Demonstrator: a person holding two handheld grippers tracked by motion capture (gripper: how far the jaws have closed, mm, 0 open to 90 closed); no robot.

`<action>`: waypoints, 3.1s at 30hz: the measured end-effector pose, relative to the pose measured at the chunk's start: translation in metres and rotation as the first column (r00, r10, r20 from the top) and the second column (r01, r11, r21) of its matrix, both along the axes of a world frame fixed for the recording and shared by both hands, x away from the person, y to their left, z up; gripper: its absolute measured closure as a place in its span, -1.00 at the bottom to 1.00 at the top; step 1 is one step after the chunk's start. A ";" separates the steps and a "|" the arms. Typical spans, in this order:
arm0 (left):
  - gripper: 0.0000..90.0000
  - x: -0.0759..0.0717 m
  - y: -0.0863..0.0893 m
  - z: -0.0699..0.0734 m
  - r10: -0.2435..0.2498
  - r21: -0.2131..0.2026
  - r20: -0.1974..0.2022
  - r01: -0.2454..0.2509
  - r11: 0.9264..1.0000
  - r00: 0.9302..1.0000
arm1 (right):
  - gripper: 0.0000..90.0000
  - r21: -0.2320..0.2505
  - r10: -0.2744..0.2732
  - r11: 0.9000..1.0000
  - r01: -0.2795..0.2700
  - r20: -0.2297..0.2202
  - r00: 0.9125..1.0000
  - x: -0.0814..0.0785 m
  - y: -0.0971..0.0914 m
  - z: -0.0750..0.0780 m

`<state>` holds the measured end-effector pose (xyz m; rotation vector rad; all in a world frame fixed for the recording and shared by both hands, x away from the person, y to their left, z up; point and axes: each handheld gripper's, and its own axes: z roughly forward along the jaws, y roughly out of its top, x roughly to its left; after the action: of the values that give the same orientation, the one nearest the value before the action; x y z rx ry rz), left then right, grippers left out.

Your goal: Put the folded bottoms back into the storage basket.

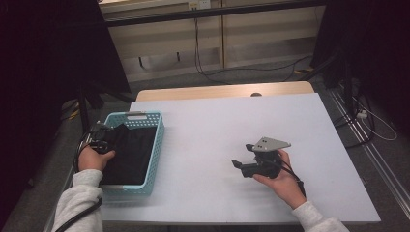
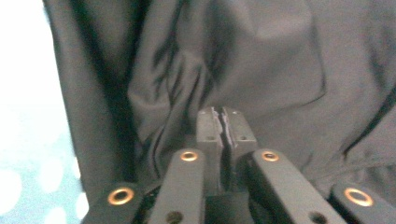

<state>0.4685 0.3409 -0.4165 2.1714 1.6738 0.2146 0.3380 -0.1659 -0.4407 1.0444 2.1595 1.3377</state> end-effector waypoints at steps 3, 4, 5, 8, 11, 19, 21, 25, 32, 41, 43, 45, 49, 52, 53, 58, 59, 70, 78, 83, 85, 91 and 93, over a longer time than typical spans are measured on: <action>0.83 0.001 -0.005 0.008 -0.024 0.000 0.023 0.024 1.000 0.999 | -0.50 -0.001 -0.001 1.000 0.001 0.000 1.000 0.000 -0.002 0.000; 0.82 0.002 -0.007 0.011 -0.033 -0.001 0.034 0.033 0.999 0.999 | -0.50 -0.001 -0.005 1.000 0.005 0.000 1.000 0.000 -0.002 0.001; 0.77 0.002 -0.009 0.014 -0.032 -0.010 0.042 0.032 0.999 0.999 | -0.50 0.000 -0.005 1.000 0.005 -0.001 1.000 0.000 -0.003 0.001; 0.62 0.004 -0.015 0.017 -0.048 -0.030 0.036 0.049 0.998 0.998 | -0.50 0.000 -0.011 1.000 0.011 0.000 1.000 -0.001 -0.006 0.001; 0.46 0.004 -0.024 0.021 -0.054 -0.037 0.052 0.055 0.998 0.997 | -0.50 0.003 -0.021 1.000 0.021 -0.002 1.000 -0.002 -0.012 0.001; 0.08 0.004 -0.047 0.036 -0.100 -0.073 0.088 0.107 0.992 0.991 | -0.50 0.011 -0.052 0.999 0.052 -0.010 0.999 -0.006 -0.030 0.000; 0.03 0.004 -0.052 0.040 -0.113 -0.088 0.097 0.122 0.989 0.989 | -0.50 0.011 -0.063 0.998 0.063 -0.011 0.998 -0.008 -0.035 0.000; -0.04 0.003 -0.062 0.047 -0.147 -0.094 0.116 0.158 0.983 0.982 | -0.50 0.011 -0.082 0.997 0.082 -0.009 0.997 -0.010 -0.043 0.000; -0.14 -0.002 -0.081 0.053 -0.201 -0.112 0.145 0.218 0.969 0.969 | -0.50 -0.004 -0.090 0.996 0.090 -0.016 0.996 -0.014 -0.051 -0.003; -0.24 -0.007 -0.103 0.055 -0.247 -0.135 0.159 0.269 0.953 0.956 | -0.50 0.012 -0.094 0.995 0.094 -0.009 0.996 -0.020 -0.060 0.001; -0.23 -0.009 -0.107 0.054 -0.261 -0.129 0.159 0.282 0.951 0.952 | -0.50 0.011 -0.098 0.995 0.099 -0.014 0.995 -0.021 -0.062 0.000; -0.25 -0.010 -0.111 0.055 -0.274 -0.128 0.167 0.297 0.946 0.947 | -0.50 0.007 -0.101 0.995 0.101 -0.015 0.995 -0.023 -0.064 0.000; -0.29 -0.014 -0.119 0.056 -0.299 -0.131 0.172 0.323 0.937 0.939 | -0.50 0.002 -0.105 0.994 0.105 -0.018 0.994 -0.026 -0.070 -0.001; -0.32 -0.017 -0.125 0.057 -0.307 -0.141 0.182 0.334 0.932 0.934 | -0.50 0.003 -0.108 0.994 0.108 -0.024 0.994 -0.028 -0.073 -0.002; -0.33 -0.018 -0.127 0.058 -0.314 -0.142 0.183 0.341 0.929 0.931 | -0.50 0.001 -0.108 0.994 0.108 -0.025 0.994 -0.029 -0.074 -0.002; -0.37 -0.022 -0.138 0.056 -0.337 -0.150 0.183 0.365 0.919 0.923 | -0.51 0.000 -0.110 0.994 0.110 -0.026 0.994 -0.032 -0.078 -0.002; -0.37 -0.023 -0.141 0.054 -0.346 -0.146 0.180 0.373 0.916 0.921 | -0.51 -0.001 -0.108 0.994 0.108 -0.027 0.994 -0.033 -0.079 -0.002; -0.42 -0.031 -0.161 0.049 -0.387 -0.157 0.189 0.417 0.895 0.902 | -0.52 0.000 -0.110 0.994 0.110 -0.034 0.993 -0.037 -0.087 -0.002; -0.46 -0.036 -0.170 0.038 -0.410 -0.164 0.188 0.440 0.883 0.892 | -0.53 -0.009 -0.110 0.994 0.110 -0.044 0.993 -0.040 -0.090 -0.005; -0.47 -0.041 -0.174 0.032 -0.420 -0.166 0.188 0.451 0.877 0.888 | -0.53 -0.012 -0.109 0.994 0.108 -0.051 0.993 -0.042 -0.092 -0.006; -0.47 -0.043 -0.175 0.030 -0.435 -0.148 0.188 0.464 0.873 0.880 | -0.53 -0.014 -0.107 0.994 0.107 -0.052 0.993 -0.042 -0.092 -0.006; -0.50 -0.051 -0.182 0.023 -0.459 -0.153 0.197 0.490 0.858 0.866 | -0.53 -0.020 -0.101 0.995 0.100 -0.055 0.993 -0.044 -0.092 -0.007; -0.52 -0.053 -0.184 0.021 -0.456 -0.154 0.198 0.487 0.860 0.868 | -0.53 -0.023 -0.097 0.995 0.096 -0.057 0.994 -0.045 -0.093 -0.008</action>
<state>0.4157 0.1566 -0.3956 2.2647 0.9853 0.0686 0.2931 -0.2586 -0.4483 1.1777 2.1306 1.2537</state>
